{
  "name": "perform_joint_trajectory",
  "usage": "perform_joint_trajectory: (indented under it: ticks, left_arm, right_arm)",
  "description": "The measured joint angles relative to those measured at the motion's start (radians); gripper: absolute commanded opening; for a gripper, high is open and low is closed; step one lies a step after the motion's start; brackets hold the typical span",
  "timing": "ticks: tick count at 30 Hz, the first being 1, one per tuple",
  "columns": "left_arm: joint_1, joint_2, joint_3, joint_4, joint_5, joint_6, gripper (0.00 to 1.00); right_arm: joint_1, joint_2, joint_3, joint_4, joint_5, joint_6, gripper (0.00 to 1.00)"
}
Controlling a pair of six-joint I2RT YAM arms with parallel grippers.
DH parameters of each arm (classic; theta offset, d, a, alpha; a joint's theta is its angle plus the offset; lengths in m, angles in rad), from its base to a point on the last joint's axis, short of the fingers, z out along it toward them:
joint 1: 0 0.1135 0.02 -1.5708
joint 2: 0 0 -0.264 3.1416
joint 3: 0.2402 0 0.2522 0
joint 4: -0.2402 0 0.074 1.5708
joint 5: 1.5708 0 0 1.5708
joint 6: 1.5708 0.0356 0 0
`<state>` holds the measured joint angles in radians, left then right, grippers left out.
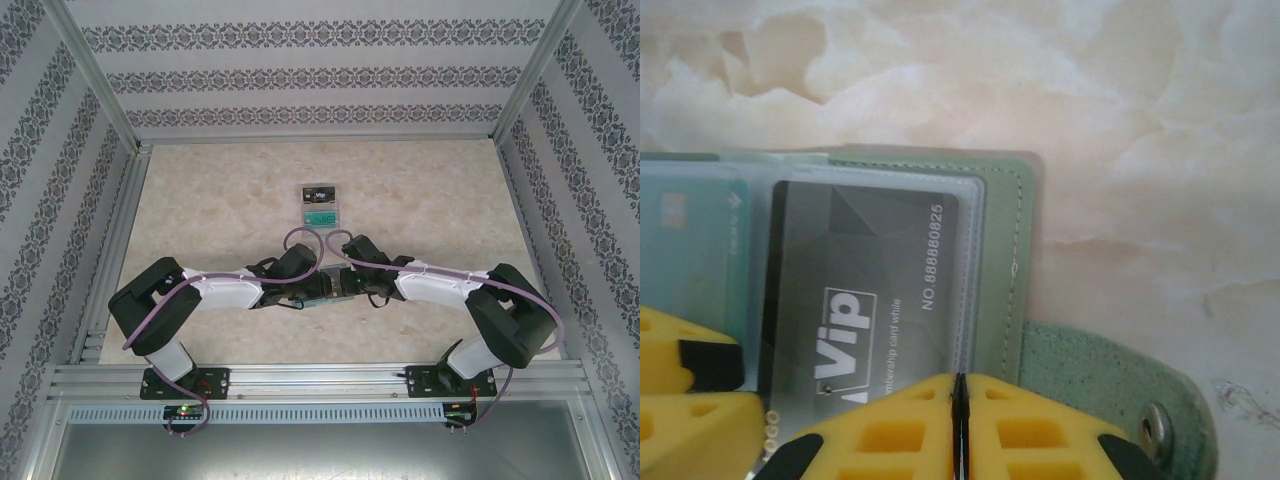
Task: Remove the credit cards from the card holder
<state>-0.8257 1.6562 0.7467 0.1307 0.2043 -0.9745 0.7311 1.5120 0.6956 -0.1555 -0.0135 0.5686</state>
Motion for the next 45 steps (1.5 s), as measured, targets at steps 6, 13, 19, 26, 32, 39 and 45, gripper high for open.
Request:
perform_joint_trajectory:
  ticks: [6, 13, 19, 26, 32, 39, 45]
  left_arm:
    - [0.003, 0.001, 0.0, 0.0, 0.004, 0.0, 0.32]
    - [0.003, 0.006, -0.001, 0.005, 0.004, -0.003, 0.28]
    - [0.01, 0.006, -0.006, 0.009, 0.012, -0.004, 0.24]
    - [0.016, 0.003, -0.026, 0.028, 0.012, -0.012, 0.16]
    - [0.016, -0.011, -0.048, 0.043, 0.012, -0.019, 0.17]
    - [0.022, -0.017, -0.072, 0.089, 0.028, -0.026, 0.19]
    - [0.028, -0.022, -0.102, 0.149, 0.047, -0.03, 0.19]
  right_arm:
    - [0.0, 0.034, 0.001, 0.018, -0.009, 0.001, 0.11]
    - [0.005, 0.043, 0.001, 0.05, -0.03, 0.005, 0.11]
    - [0.007, 0.047, 0.001, 0.054, -0.03, 0.008, 0.11]
    - [0.007, 0.05, 0.001, 0.055, -0.029, 0.009, 0.11]
    - [0.007, 0.06, 0.001, 0.078, -0.031, 0.011, 0.11]
    - [0.006, 0.063, 0.002, 0.082, -0.033, 0.012, 0.12]
    - [0.006, 0.066, 0.003, 0.082, -0.034, 0.013, 0.11]
